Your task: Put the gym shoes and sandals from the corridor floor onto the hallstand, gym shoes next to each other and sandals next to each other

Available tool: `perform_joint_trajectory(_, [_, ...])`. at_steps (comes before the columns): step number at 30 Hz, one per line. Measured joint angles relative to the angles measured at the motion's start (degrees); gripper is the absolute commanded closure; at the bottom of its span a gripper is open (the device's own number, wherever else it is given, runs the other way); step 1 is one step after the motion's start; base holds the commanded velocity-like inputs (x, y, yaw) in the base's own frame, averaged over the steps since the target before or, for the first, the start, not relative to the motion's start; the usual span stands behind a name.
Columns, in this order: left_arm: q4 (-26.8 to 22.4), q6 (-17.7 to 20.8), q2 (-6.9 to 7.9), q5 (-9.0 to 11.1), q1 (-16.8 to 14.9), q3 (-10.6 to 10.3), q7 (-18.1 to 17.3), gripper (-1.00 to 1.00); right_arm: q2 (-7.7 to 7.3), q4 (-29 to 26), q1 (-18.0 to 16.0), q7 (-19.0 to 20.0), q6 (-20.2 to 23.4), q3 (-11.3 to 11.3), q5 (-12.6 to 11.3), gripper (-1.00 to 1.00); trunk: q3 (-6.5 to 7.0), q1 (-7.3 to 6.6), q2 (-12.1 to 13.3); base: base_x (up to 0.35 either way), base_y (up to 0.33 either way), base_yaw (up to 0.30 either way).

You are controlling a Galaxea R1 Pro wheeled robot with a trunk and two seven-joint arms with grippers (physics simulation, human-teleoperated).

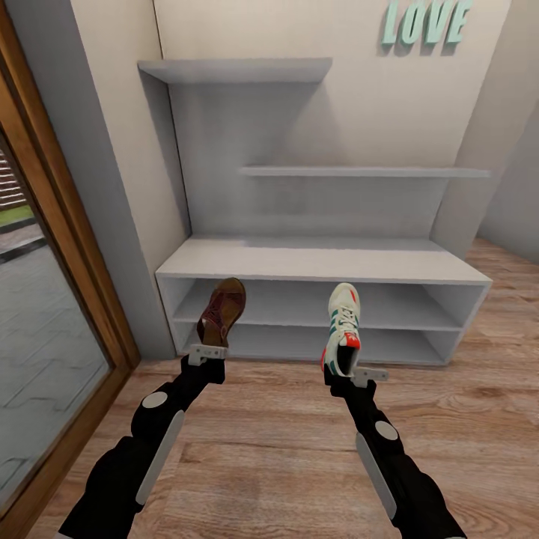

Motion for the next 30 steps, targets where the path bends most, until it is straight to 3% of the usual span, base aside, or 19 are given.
perform_joint_trajectory(11, [0.2,0.1,-0.22,0.0,0.0,-0.1,0.1,1.00,-0.13,0.1,0.0,0.1,0.0,-0.2,-0.6,1.00,0.00,0.00,0.0,0.000,0.000,0.000])
perform_joint_trajectory(12, [4.4,0.1,-1.39,0.2,-0.1,-0.1,0.1,1.00,-0.35,0.0,0.0,0.1,-0.1,-2.0,-1.2,1.00,0.00,0.00,0.0,0.000,0.000,0.000])
perform_joint_trajectory(13, [6.0,0.1,-1.55,-0.1,-0.1,0.0,0.1,1.00,-0.37,0.0,0.0,0.1,-0.1,-2.6,-1.6,1.00,-0.01,0.01,0.0,0.000,0.000,0.000])
perform_joint_trajectory(14, [7.2,0.1,-2.02,-0.1,-0.2,0.0,0.1,1.00,-0.52,0.0,0.0,0.0,0.0,-5.5,-2.6,1.00,0.00,0.00,0.0,0.000,0.000,0.000])
perform_joint_trajectory(18, [8.3,0.0,-2.76,-0.2,-0.2,0.0,0.1,1.00,-0.69,0.2,0.0,0.1,0.0,-21.4,-4.2,1.00,0.00,0.00,0.0,0.000,0.000,0.000])
perform_joint_trajectory(19, [8.4,0.0,-2.78,-0.2,-0.2,0.0,0.1,1.00,-0.71,0.2,0.0,0.1,0.0,-23.6,-4.3,1.00,0.00,0.00,0.0,0.000,0.000,0.000])
perform_joint_trajectory(21, [8.4,0.0,-2.83,-0.3,-0.2,0.0,0.1,1.00,-1.05,0.2,0.0,0.1,0.0,-30.7,-4.3,1.00,0.00,0.00,0.0,0.000,0.000,0.000])
perform_joint_trajectory(22, [8.4,0.0,-2.85,-0.3,-0.2,0.0,0.1,1.00,-1.56,0.2,0.0,0.2,0.0,-34.6,-4.5,1.00,0.00,0.00,0.0,0.000,0.000,0.000])
perform_joint_trajectory(23, [8.4,0.0,-2.86,-0.3,-0.2,0.0,0.1,1.00,-2.27,0.2,0.0,0.2,0.0,-40.5,-4.4,1.00,0.00,0.00,0.0,0.000,0.000,0.000])
perform_joint_trajectory(24, [8.4,0.0,-2.86,-0.3,-0.2,0.0,0.1,1.00,-2.64,0.2,0.0,0.2,0.0,-42.2,-4.4,1.00,0.00,0.00,0.0,0.000,0.000,0.000])
perform_joint_trajectory(25, [8.4,0.0,-2.87,-0.3,-0.3,0.0,0.1,1.00,-3.41,0.2,0.0,0.2,0.0,-45.4,-4.4,1.00,0.00,0.00,0.0,0.000,0.000,0.000])
perform_joint_trajectory(26, [8.4,0.0,-2.87,-0.3,-0.2,0.0,0.1,1.00,-4.34,0.2,0.0,0.3,0.1,-50.6,-4.3,1.00,0.00,0.00,0.0,0.000,0.000,0.000])
perform_joint_trajectory(28, [8.4,0.0,-2.87,-0.3,-0.2,0.0,0.1,1.00,-6.57,0.2,0.0,0.4,0.2,-55.3,-4.1,1.00,0.00,0.00,0.0,0.000,0.000,0.000])
perform_joint_trajectory(30, [8.3,0.0,-2.88,-0.3,-0.2,0.0,0.1,1.00,-8.17,0.2,0.0,0.4,0.3,-57.4,-4.1,1.00,0.00,0.00,0.0,0.000,0.000,0.000])
